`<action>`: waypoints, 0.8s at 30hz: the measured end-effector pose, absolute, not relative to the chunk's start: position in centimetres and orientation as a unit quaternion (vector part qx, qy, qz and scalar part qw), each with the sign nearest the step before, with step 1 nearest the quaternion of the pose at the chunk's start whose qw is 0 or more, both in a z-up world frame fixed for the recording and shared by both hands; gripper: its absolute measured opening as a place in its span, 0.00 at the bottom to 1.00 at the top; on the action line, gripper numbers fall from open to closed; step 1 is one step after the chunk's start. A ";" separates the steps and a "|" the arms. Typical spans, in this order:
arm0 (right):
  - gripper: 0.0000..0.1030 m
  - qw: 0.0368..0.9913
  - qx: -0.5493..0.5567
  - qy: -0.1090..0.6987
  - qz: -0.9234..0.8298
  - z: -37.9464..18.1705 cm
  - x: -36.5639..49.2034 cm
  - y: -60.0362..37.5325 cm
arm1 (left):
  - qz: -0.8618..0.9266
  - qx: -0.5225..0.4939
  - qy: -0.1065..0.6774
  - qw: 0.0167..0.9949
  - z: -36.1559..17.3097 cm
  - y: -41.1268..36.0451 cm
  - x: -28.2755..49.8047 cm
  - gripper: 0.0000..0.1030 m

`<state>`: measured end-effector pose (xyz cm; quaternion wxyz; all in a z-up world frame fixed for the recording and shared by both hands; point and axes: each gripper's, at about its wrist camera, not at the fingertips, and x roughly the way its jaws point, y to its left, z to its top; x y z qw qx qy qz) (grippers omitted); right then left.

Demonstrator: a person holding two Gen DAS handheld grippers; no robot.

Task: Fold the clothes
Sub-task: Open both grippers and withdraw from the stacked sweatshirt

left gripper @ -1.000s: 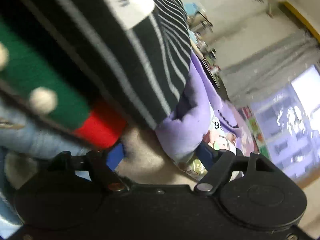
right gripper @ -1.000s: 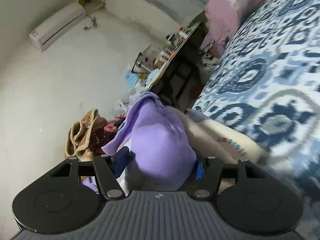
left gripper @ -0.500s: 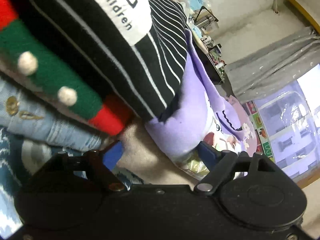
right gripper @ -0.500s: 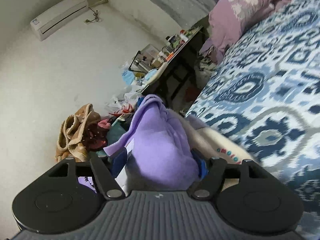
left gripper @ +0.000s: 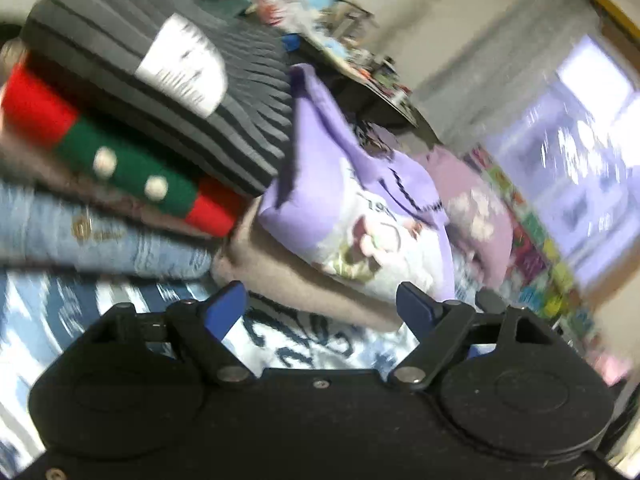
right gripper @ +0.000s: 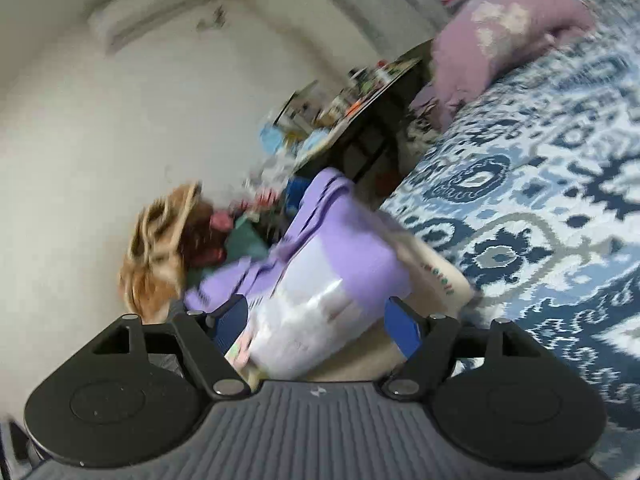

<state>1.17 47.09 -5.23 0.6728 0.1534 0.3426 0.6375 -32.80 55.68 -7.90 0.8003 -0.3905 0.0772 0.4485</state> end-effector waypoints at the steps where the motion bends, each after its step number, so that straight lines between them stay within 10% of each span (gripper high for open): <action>1: 0.79 0.678 0.125 0.337 0.641 -4.3 0.5 46.8 | 0.452 -0.364 0.092 0.809 -7.4 55.5 -32.4 0.82; 5: 0.99 0.699 0.013 0.303 0.648 -0.6 -1.9 45.7 | 0.467 -0.258 0.146 0.833 -4.8 55.0 -30.8 0.92; 24: 1.00 0.752 -0.117 0.297 0.577 7.4 -6.7 42.8 | 0.478 -0.162 0.216 0.836 3.6 52.4 -29.8 1.00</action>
